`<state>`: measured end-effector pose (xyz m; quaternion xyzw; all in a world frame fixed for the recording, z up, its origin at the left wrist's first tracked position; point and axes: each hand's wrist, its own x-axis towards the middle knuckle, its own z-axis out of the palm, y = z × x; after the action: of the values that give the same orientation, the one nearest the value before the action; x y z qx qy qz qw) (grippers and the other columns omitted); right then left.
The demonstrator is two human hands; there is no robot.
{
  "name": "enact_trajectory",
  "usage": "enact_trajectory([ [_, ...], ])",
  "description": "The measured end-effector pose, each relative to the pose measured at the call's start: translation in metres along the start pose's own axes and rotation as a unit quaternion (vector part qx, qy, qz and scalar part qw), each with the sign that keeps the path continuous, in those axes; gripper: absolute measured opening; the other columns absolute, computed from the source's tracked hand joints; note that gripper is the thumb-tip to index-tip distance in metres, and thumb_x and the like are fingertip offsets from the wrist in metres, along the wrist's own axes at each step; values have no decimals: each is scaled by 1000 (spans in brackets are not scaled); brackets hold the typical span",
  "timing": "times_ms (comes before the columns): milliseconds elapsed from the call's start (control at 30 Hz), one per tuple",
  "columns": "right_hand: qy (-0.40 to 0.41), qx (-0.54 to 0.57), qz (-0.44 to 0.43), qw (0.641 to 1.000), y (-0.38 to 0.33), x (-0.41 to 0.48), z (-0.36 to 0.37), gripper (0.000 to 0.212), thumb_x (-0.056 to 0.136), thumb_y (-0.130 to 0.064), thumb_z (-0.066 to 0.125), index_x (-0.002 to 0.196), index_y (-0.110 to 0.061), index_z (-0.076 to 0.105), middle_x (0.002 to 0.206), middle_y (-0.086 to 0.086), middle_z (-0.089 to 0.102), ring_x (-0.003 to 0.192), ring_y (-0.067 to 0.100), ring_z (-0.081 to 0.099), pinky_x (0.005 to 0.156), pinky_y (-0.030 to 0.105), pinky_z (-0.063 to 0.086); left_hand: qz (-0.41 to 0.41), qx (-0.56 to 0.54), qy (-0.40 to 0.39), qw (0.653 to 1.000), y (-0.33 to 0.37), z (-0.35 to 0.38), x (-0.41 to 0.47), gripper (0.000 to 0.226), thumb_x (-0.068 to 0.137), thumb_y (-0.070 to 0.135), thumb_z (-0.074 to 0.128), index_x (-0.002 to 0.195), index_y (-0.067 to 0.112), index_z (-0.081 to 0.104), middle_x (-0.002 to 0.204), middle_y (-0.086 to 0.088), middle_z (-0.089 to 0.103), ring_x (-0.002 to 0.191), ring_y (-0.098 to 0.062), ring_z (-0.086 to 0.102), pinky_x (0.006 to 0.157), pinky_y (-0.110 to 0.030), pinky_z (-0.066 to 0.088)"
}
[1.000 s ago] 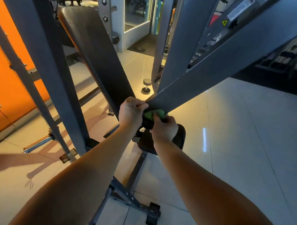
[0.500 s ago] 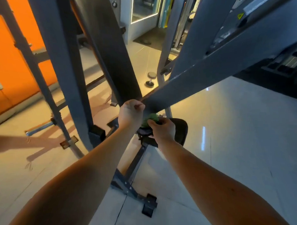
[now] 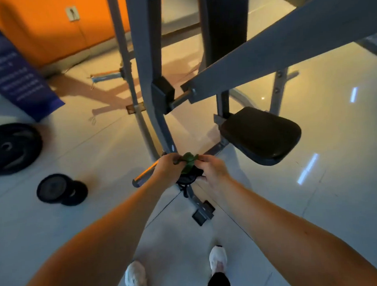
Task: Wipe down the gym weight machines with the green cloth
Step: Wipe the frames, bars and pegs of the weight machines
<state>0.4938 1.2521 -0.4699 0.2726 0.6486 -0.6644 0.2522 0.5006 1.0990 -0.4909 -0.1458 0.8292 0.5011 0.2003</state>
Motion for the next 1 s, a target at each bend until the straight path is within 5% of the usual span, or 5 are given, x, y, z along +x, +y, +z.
enact_trajectory([
  [233,-61,-100,-31,993,54,69,-36,54,84,7,74,127,-13,49,124,13,58,111,30,63,88,45,60,-74,-18,116,990,-47,56,13,11,100,25,60,101,16,65,75,0,59,61,-11,53,44,-19,32],
  [467,-193,-96,-24,976,116,169,-30,20,89,-10,76,102,-7,61,115,21,68,109,36,68,76,35,61,78,-54,154,983,-127,96,83,21,87,-3,68,89,18,72,86,3,72,80,-13,67,68,-19,52],
  [633,-108,-145,-220,959,115,240,-9,17,86,-9,76,91,-13,60,99,17,70,97,40,69,88,51,59,157,-63,285,944,-172,85,166,15,92,5,69,97,19,74,97,5,69,89,-18,66,76,-26,52],
  [767,67,-144,-497,853,73,273,22,21,91,-15,72,108,-14,61,104,-4,63,100,18,63,91,38,56,134,-88,365,917,-185,62,221,21,95,23,70,115,17,70,104,3,69,85,-14,63,65,-15,46],
  [1000,17,-255,-689,678,87,335,82,24,99,-11,63,120,-10,74,133,5,55,125,20,48,109,26,39,221,-150,328,906,-203,68,267,29,90,5,70,88,33,62,92,1,74,72,-17,66,64,-32,54],
])
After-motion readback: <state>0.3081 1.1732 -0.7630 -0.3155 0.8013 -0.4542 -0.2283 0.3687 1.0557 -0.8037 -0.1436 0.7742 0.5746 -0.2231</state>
